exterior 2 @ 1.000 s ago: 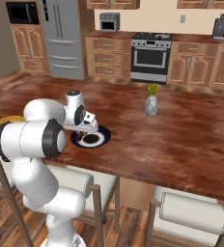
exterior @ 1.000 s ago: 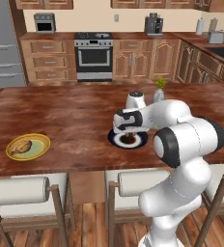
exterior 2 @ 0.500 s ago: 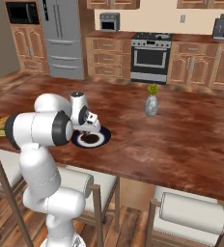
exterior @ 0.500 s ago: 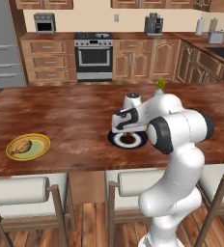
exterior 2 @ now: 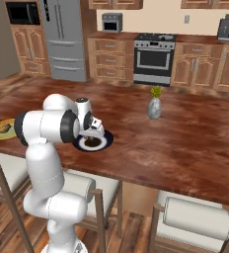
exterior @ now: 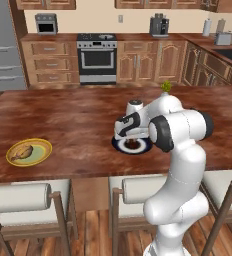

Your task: Take the chicken drumsticks from the pan and place one on each plate on the dining counter.

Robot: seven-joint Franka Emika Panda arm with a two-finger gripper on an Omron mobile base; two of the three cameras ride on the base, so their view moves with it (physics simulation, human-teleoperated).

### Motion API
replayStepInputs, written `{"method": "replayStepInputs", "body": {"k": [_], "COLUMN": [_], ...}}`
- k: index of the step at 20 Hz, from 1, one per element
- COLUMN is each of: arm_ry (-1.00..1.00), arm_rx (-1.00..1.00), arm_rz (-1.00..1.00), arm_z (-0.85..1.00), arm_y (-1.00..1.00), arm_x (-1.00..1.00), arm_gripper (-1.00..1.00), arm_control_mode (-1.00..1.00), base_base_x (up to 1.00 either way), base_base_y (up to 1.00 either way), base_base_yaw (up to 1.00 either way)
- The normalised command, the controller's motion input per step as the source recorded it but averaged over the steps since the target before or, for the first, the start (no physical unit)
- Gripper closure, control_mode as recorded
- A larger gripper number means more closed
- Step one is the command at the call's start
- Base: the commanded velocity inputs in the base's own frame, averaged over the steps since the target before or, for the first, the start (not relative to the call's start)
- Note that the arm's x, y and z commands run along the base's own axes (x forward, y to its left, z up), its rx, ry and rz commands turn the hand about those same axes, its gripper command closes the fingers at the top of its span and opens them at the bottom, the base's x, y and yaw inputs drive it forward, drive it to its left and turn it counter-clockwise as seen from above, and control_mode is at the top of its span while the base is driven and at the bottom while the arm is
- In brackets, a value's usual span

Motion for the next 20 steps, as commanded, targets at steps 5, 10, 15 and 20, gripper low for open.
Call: {"method": "replayStepInputs", "body": {"k": [5,10,15,20], "arm_ry": [0.00,0.00,0.00,0.00], "arm_rx": [0.00,0.00,0.00,0.00], "arm_rz": [0.00,0.00,0.00,0.00], "arm_z": [-0.28,-0.20,-0.13,-0.10], "arm_y": [0.00,0.00,-0.01,0.00], "arm_x": [0.02,0.02,0.11,0.07], "arm_gripper": [1.00,1.00,1.00,1.00], "arm_control_mode": [-1.00,-1.00,-1.00,-1.00], "base_base_x": [0.00,0.00,0.00,0.00], "base_base_y": [0.00,0.00,0.00,0.00], "base_base_yaw": [0.00,0.00,0.00,0.00]}}
